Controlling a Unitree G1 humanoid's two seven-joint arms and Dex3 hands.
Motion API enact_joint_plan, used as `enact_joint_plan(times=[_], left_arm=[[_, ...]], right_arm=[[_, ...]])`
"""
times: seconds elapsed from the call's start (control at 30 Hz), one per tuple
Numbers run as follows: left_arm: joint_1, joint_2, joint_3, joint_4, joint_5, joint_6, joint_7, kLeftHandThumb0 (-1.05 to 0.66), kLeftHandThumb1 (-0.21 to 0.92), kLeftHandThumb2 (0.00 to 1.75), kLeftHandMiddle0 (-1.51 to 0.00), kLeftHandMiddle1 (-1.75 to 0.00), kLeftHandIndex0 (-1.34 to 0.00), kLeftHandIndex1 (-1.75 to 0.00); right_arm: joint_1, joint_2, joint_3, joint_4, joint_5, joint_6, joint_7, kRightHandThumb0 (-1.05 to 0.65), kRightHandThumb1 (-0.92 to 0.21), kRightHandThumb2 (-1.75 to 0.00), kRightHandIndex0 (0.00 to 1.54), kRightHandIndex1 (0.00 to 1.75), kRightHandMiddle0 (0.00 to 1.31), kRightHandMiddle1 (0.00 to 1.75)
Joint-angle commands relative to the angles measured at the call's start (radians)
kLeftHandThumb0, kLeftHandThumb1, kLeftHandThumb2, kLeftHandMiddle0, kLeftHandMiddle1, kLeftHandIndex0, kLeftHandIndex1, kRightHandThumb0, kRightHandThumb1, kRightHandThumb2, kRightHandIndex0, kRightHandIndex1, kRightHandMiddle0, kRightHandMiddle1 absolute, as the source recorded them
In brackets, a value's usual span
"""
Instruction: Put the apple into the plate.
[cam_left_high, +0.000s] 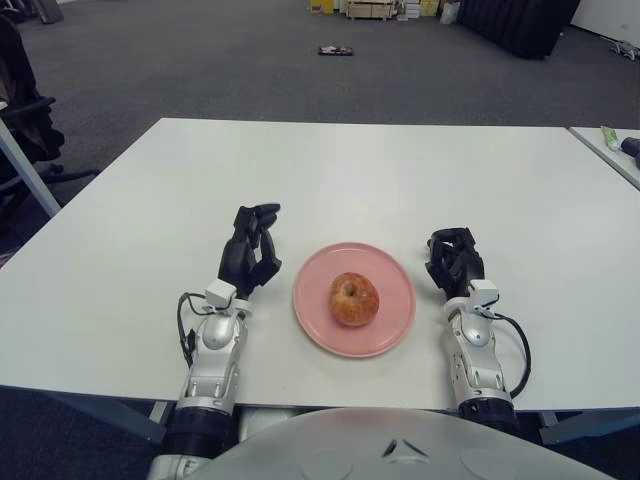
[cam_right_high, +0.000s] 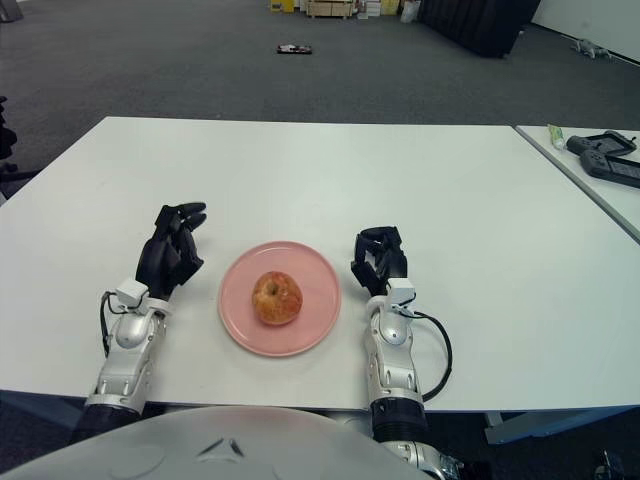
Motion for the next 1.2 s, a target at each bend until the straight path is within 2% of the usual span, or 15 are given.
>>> enact_joint_plan(times=[0.0, 0.07, 0.27, 0.67, 1.17], left_arm=[[-0.003, 0.000, 0.036, 0.083, 0.021, -0.054, 0.033, -0.49, 0.78, 0.94, -0.63, -1.58, -0.42, -1.74], [0.000, -0.007, 0.042, 0.097, 0.037, -0.049, 0.053, -0.44, 0.68, 0.94, -0.65, -1.62, -0.40, -1.74], [0.014, -0.024, 0.037, 0.075, 0.095, 0.002, 0.104, -0.41, 0.60, 0.98, -0.67, -1.73, -0.40, -1.75], [0.028, -0.018, 0.037, 0.097, 0.138, 0.022, 0.127, -0.41, 0.55, 1.04, -0.76, -1.75, -0.43, -1.75], [0.019, -0.011, 0.036, 0.133, 0.179, 0.049, 0.161, -0.41, 0.56, 1.03, -0.75, -1.75, -0.43, -1.75]], right_arm=[[-0.003, 0.000, -0.001, -0.002, -0.003, 0.020, -0.008, -0.36, -0.82, -0.67, 0.54, 1.25, 0.25, 1.75], [-0.005, -0.001, 0.000, -0.001, -0.005, 0.021, -0.008, -0.36, -0.82, -0.67, 0.54, 1.25, 0.25, 1.75], [-0.011, -0.001, -0.001, 0.009, 0.001, 0.017, -0.003, -0.36, -0.81, -0.68, 0.54, 1.26, 0.25, 1.75], [-0.009, 0.004, 0.000, 0.002, 0.006, 0.015, -0.003, -0.36, -0.79, -0.71, 0.53, 1.26, 0.27, 1.75], [-0.009, -0.002, 0.003, 0.004, 0.000, 0.017, -0.001, -0.36, -0.83, -0.66, 0.52, 1.25, 0.24, 1.75]])
